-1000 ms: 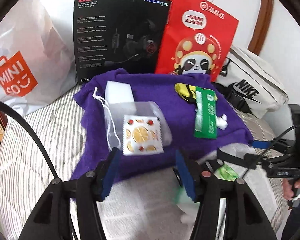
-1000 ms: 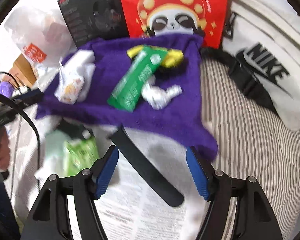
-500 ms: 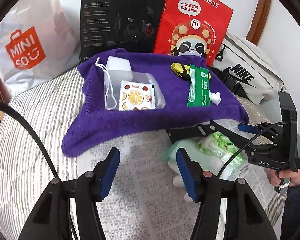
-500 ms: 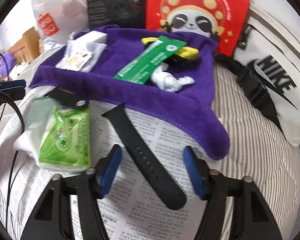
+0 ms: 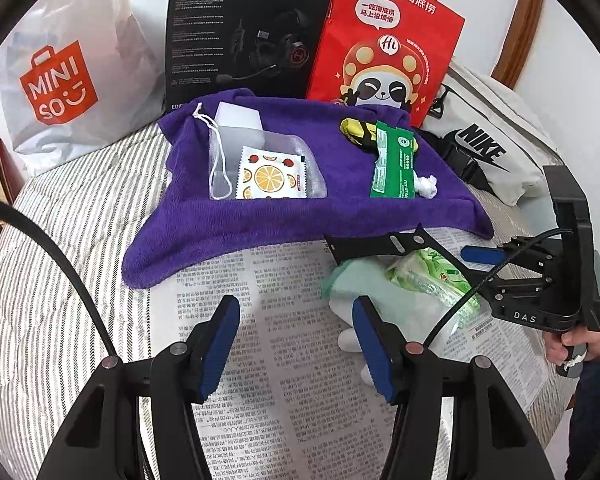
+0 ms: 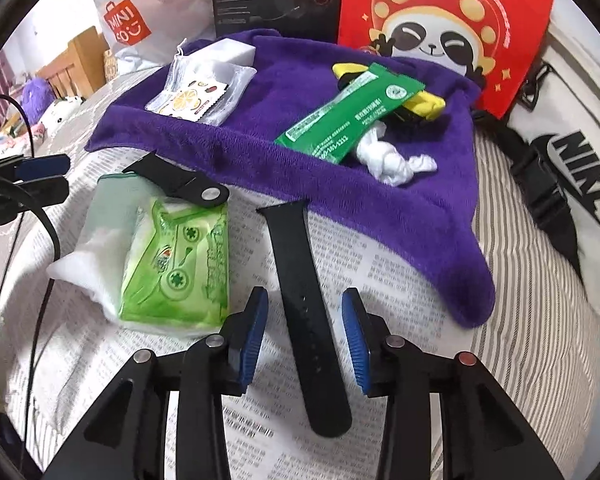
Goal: Organize soft objects
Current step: 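Withdraw both tools from the towel back over the newspaper, then lower the right tool onto the black watch strap and close on it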
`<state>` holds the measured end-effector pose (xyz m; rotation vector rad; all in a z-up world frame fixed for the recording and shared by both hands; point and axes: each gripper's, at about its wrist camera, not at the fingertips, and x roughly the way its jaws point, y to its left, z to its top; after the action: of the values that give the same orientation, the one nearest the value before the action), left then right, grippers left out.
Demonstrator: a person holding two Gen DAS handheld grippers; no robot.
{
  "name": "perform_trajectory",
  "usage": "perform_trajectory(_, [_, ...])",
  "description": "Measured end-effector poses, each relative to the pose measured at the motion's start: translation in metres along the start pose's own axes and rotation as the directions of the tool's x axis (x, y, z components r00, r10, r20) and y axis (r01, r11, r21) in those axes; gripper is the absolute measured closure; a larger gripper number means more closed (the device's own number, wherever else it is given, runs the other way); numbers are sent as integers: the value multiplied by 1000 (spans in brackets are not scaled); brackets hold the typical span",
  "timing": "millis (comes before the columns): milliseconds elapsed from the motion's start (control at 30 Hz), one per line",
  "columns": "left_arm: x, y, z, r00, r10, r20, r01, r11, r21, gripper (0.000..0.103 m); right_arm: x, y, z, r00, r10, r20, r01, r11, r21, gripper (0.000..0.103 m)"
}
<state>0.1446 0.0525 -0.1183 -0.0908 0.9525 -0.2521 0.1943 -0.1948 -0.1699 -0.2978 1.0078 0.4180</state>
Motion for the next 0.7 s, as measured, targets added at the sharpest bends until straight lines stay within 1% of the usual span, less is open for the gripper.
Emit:
perform_trajectory(67, [1, 2, -2, 1000, 10, 0, -10, 1000, -4, 46, 0, -1, -2, 1000, -3, 26, 3, 1000, 5, 64])
perform_trajectory(133, [3, 6, -5, 999, 37, 1, -37, 999, -14, 46, -1, -1, -6, 998, -1, 56, 0, 1000, 16, 63])
perform_trajectory(200, [7, 12, -8, 998, 65, -11, -65, 997, -29, 46, -1, -2, -8, 997, -6, 72, 5, 1000, 14, 59])
perform_trajectory(267, [12, 18, -11, 996, 89, -27, -90, 995, -47, 46, 0, -5, -8, 996, -13, 83, 10, 1000, 29, 51])
perform_trajectory(367, [20, 23, -18, 991, 124, -49, -126, 991, -48, 46, 0, -8, -11, 994, -6, 108, 1, 999, 42, 50])
perform_trajectory(400, [21, 24, -20, 990, 133, -50, -135, 990, -46, 46, 0, -7, -12, 993, -13, 117, 9, 999, 39, 49])
perform_trajectory(433, [21, 23, -21, 989, 144, -33, -146, 989, -36, 46, 0, -6, -13, 992, -21, 124, 17, 999, 38, 46])
perform_trajectory(467, [22, 22, -21, 988, 148, -35, -149, 988, -30, 43, 0, -7, -14, 991, -32, 132, 27, 999, 42, 43])
perform_trajectory(567, [25, 18, -23, 987, 160, -23, -160, 987, -7, 33, 0, -11, -16, 989, -25, 145, 17, 998, 59, 42])
perform_trajectory(600, [27, 16, -24, 984, 176, -16, -176, 984, 8, 29, 0, -11, -15, 989, -25, 146, 17, 998, 59, 42])
perform_trajectory(633, [29, 11, -26, 978, 207, -3, -206, 978, 36, 27, 0, -10, -15, 989, -29, 147, 21, 998, 57, 42])
perform_trajectory(667, [29, 9, -27, 975, 221, 8, -221, 974, 42, 24, 0, -10, -15, 988, -32, 148, 24, 998, 55, 42])
perform_trajectory(700, [29, 9, -26, 975, 224, 9, -224, 974, 39, 24, 0, -10, -16, 988, -32, 148, 24, 998, 56, 42])
